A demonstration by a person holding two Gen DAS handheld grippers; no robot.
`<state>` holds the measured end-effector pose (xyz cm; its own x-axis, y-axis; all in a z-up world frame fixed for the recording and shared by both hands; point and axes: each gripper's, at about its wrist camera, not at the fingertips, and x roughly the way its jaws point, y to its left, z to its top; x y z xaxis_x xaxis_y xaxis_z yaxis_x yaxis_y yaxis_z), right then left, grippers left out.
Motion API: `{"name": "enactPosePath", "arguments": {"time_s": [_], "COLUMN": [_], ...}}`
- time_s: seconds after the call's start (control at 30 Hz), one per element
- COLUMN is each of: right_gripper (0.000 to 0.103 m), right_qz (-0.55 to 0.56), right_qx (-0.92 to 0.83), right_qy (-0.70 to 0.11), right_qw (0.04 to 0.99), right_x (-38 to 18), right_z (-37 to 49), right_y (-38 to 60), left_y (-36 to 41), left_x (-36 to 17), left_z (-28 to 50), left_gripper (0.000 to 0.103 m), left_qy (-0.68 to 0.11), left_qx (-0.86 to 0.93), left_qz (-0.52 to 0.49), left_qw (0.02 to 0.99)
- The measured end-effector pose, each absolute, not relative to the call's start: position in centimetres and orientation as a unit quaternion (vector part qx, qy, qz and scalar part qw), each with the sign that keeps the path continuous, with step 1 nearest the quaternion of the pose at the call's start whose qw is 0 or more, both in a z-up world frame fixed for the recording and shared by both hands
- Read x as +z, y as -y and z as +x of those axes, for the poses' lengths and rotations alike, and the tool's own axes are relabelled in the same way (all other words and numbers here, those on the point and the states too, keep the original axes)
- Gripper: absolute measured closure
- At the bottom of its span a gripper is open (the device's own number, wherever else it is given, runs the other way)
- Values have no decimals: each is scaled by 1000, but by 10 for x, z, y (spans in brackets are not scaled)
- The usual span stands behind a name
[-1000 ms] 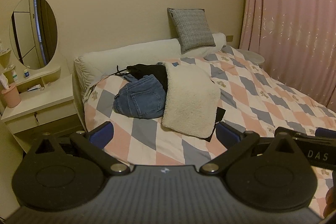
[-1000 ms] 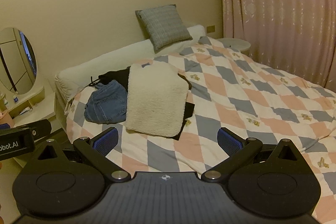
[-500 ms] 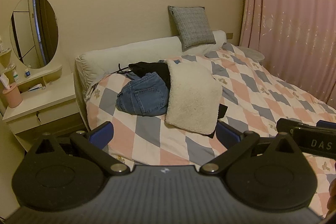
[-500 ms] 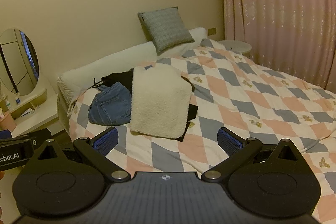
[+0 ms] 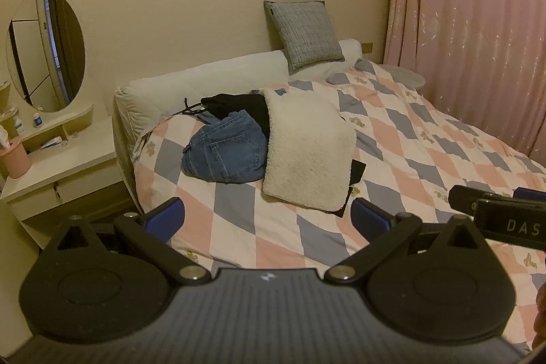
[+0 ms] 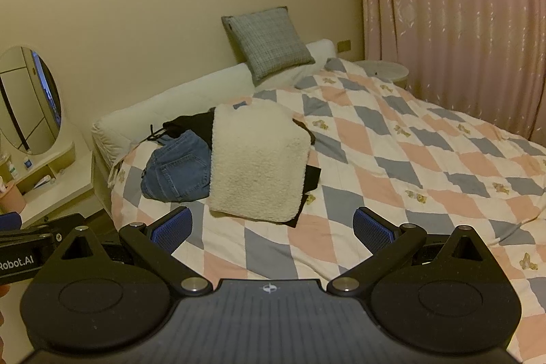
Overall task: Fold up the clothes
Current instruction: 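Move both tools toward the clothes pile on the bed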
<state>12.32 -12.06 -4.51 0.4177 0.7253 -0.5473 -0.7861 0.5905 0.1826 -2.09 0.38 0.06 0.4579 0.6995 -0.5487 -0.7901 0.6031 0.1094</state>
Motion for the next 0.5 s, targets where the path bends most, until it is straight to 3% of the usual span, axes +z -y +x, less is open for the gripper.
{"name": "enactPosePath", "arguments": {"time_s": [0.5], "right_gripper": [0], "right_qz": [-23], "right_qx": [450], "right_qy": [-357], "right_qw": [819], "right_x": [-70], "right_z": [171], "right_y": [98], "left_y": [-52], "left_x": [-23], "left_z": [17], "left_gripper": [0], "left_qy": [-312], "left_qx": [410], "left_qz": [-91], "left_qw": [852]}}
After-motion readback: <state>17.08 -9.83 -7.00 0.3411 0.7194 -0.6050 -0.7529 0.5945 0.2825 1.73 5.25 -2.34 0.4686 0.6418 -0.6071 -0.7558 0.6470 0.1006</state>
